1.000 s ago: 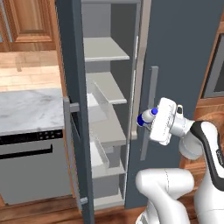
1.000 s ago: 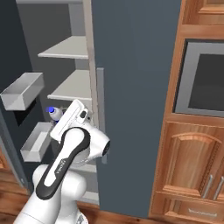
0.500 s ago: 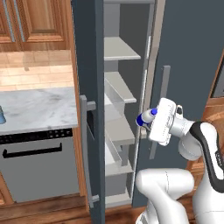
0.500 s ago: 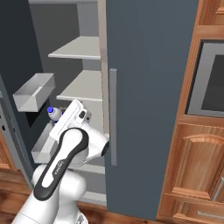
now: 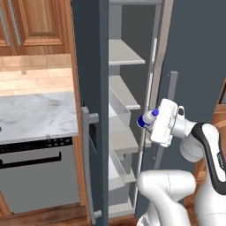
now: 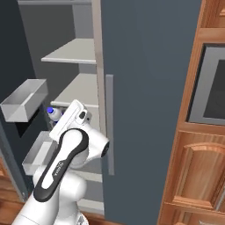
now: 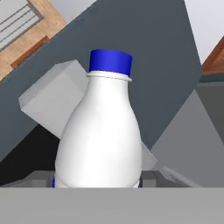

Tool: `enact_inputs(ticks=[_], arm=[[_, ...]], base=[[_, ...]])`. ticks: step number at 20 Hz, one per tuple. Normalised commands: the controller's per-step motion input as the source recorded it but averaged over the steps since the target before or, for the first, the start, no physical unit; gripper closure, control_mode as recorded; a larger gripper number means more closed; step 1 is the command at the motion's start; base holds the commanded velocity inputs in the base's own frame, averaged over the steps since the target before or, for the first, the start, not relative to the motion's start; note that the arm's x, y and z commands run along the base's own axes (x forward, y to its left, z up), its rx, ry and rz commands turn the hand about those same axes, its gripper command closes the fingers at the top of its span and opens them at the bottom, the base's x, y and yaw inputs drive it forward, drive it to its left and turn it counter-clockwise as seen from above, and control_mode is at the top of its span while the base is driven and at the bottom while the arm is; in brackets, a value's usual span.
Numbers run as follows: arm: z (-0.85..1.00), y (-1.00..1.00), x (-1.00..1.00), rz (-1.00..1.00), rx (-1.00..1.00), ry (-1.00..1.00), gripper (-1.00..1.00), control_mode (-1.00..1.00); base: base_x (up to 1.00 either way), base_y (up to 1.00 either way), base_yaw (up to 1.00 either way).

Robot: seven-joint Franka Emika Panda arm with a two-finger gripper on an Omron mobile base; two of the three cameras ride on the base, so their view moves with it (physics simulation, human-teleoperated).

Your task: Take the bottled waters from the counter and place them in the freezer to freeze. Close the freezer door after placing the bottles.

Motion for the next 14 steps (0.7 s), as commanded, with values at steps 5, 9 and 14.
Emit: enact_inputs(ticks=[5, 9, 14], arm=[[0.0, 0.0, 0.0, 0.0, 0.0, 0.0, 1.0, 1.0], [0.0, 0.0, 0.0, 0.0, 0.0, 0.0, 1.0, 1.0], [0.7, 0.37, -0.39, -0.12, 0.0, -0.04, 1.0, -1.0]], base=[[0.42, 0.05, 0.0], [0.14, 0.18, 0.0], [0.0, 0.0, 0.0]])
